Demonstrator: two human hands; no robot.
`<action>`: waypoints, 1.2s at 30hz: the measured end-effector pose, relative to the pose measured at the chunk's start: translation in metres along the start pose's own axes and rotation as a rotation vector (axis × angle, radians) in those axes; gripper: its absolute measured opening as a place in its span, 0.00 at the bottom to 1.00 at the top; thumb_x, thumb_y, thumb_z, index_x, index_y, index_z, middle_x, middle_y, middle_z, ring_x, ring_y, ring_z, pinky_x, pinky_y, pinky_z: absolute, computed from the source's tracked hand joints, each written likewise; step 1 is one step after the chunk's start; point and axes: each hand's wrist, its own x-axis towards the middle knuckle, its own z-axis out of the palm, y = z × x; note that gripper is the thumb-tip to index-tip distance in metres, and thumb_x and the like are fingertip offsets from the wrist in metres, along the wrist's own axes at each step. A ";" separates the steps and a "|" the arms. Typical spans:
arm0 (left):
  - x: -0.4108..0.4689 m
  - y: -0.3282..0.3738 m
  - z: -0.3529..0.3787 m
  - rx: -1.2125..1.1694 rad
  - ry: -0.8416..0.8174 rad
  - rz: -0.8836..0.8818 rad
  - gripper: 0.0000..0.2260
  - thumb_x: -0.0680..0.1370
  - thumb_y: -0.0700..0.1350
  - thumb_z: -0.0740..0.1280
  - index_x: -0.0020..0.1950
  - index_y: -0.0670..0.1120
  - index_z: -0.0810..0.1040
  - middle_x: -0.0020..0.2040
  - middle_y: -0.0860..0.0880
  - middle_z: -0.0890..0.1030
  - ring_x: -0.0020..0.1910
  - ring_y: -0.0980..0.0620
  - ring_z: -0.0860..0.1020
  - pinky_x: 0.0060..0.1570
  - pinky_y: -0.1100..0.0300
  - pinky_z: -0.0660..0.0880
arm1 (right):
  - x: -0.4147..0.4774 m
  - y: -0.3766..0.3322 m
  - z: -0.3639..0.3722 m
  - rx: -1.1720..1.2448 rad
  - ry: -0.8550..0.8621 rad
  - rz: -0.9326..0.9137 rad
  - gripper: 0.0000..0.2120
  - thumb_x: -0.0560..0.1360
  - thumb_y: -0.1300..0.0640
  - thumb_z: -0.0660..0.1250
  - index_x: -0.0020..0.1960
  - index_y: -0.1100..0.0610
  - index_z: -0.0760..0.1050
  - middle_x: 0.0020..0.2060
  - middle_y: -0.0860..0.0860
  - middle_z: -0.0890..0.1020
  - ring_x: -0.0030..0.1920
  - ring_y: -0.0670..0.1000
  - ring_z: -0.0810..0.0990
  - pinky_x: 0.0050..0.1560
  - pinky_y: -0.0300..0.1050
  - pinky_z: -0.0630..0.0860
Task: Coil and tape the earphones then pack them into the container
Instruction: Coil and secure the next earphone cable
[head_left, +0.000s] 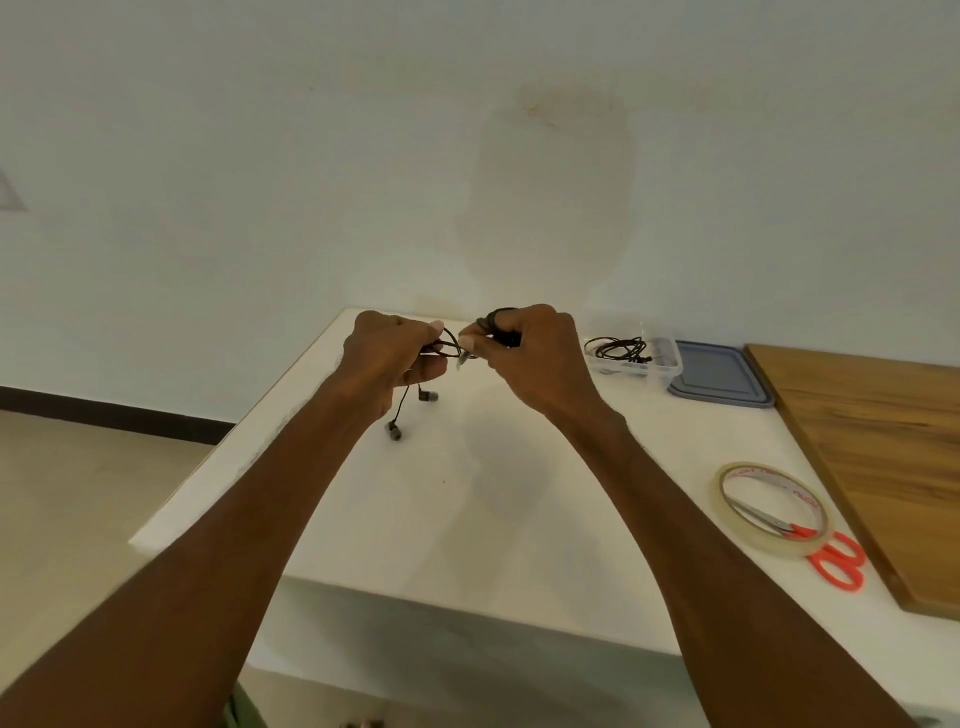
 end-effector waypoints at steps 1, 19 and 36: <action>-0.001 -0.001 0.000 0.039 0.012 0.029 0.08 0.76 0.41 0.72 0.48 0.36 0.81 0.42 0.41 0.83 0.37 0.47 0.84 0.45 0.55 0.83 | -0.001 0.000 0.002 0.001 -0.029 -0.007 0.08 0.73 0.52 0.74 0.42 0.56 0.85 0.40 0.51 0.87 0.35 0.52 0.82 0.42 0.48 0.79; 0.000 -0.003 0.008 0.051 -0.028 0.107 0.07 0.82 0.42 0.64 0.50 0.38 0.76 0.38 0.44 0.83 0.32 0.48 0.83 0.43 0.54 0.83 | 0.006 0.012 -0.010 0.502 -0.019 0.412 0.09 0.70 0.54 0.76 0.42 0.59 0.82 0.25 0.42 0.78 0.24 0.44 0.66 0.26 0.33 0.64; -0.007 -0.005 0.017 0.093 -0.129 0.087 0.07 0.82 0.42 0.63 0.47 0.40 0.77 0.42 0.44 0.83 0.31 0.51 0.84 0.41 0.60 0.82 | 0.007 0.012 -0.014 0.486 -0.032 0.376 0.08 0.71 0.56 0.75 0.48 0.59 0.83 0.37 0.52 0.82 0.28 0.48 0.69 0.28 0.35 0.67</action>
